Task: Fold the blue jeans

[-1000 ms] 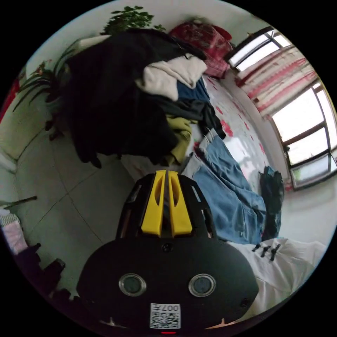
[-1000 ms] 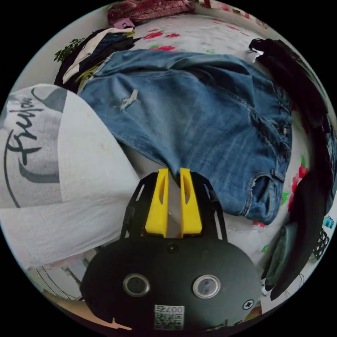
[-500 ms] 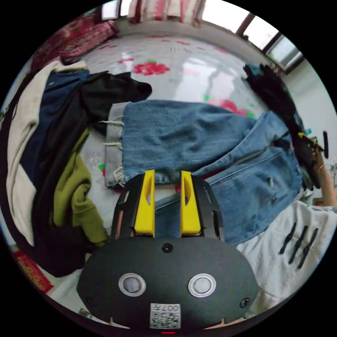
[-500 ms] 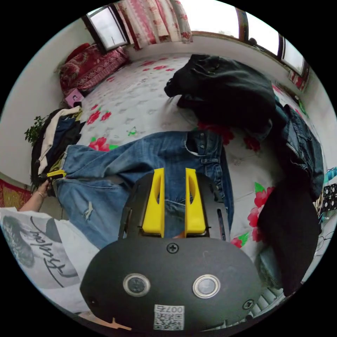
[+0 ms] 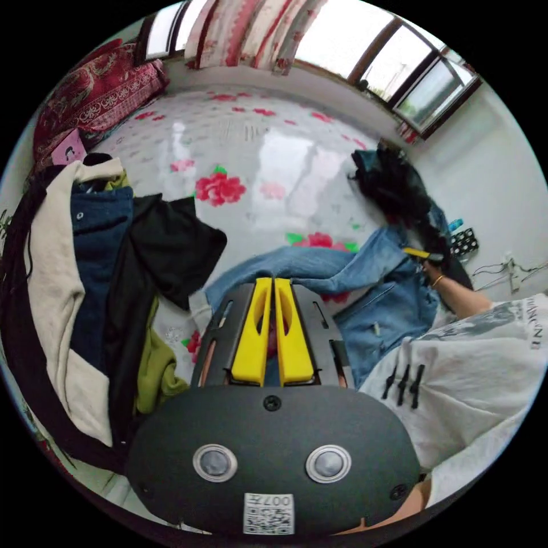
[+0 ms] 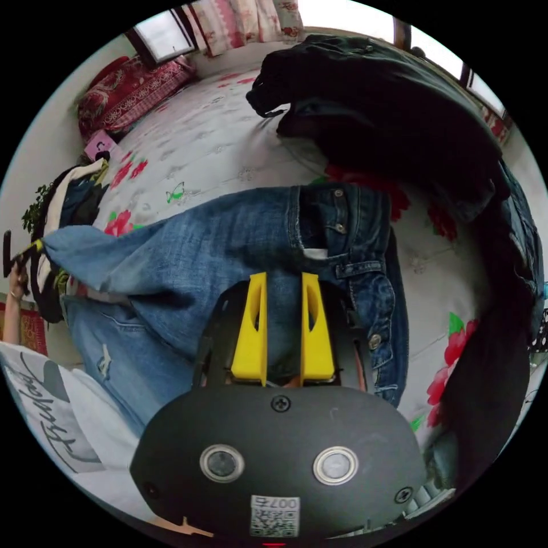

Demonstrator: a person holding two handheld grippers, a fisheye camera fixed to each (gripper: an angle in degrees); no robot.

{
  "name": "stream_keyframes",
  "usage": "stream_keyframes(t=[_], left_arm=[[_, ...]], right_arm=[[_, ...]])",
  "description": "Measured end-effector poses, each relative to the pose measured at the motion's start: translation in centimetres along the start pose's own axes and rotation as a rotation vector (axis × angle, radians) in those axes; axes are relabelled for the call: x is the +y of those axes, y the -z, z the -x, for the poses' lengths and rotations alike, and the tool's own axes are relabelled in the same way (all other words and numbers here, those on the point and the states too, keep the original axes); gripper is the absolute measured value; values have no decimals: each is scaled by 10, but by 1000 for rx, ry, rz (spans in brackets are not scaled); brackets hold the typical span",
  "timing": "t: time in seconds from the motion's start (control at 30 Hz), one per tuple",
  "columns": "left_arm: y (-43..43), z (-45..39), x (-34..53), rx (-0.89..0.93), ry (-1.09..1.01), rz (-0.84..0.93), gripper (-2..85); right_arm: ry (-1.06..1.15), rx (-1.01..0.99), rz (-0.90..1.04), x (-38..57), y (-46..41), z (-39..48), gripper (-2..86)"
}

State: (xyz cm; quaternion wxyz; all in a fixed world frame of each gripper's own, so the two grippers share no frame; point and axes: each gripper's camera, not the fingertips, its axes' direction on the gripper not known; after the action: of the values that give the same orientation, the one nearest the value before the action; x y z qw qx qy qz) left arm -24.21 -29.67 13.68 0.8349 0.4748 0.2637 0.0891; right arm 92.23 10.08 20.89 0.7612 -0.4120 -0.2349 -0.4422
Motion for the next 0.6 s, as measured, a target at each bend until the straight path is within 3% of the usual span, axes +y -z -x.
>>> stream_keyframes(t=[0.17, 0.27, 0.33, 0.47, 0.6], left_arm=[[-7, 26, -118, 50, 91, -25, -9], [-61, 40, -187, -52, 223, 12, -9], [-95, 38, -214, -85, 275, 50, -8], [-121, 2, -209, -124, 184, -3, -8], [-178, -27, -169, -292, 93, 117, -9]], right_arm=[[-41, 296, 18, 10, -1, -2, 4], [-289, 182, 15, 11, 2, -37, 0], [-309, 128, -8, 12, 9, -38, -1], [-178, 169, -171, 29, 48, -11, 1], [-171, 118, -181, 23, 46, -17, 8]])
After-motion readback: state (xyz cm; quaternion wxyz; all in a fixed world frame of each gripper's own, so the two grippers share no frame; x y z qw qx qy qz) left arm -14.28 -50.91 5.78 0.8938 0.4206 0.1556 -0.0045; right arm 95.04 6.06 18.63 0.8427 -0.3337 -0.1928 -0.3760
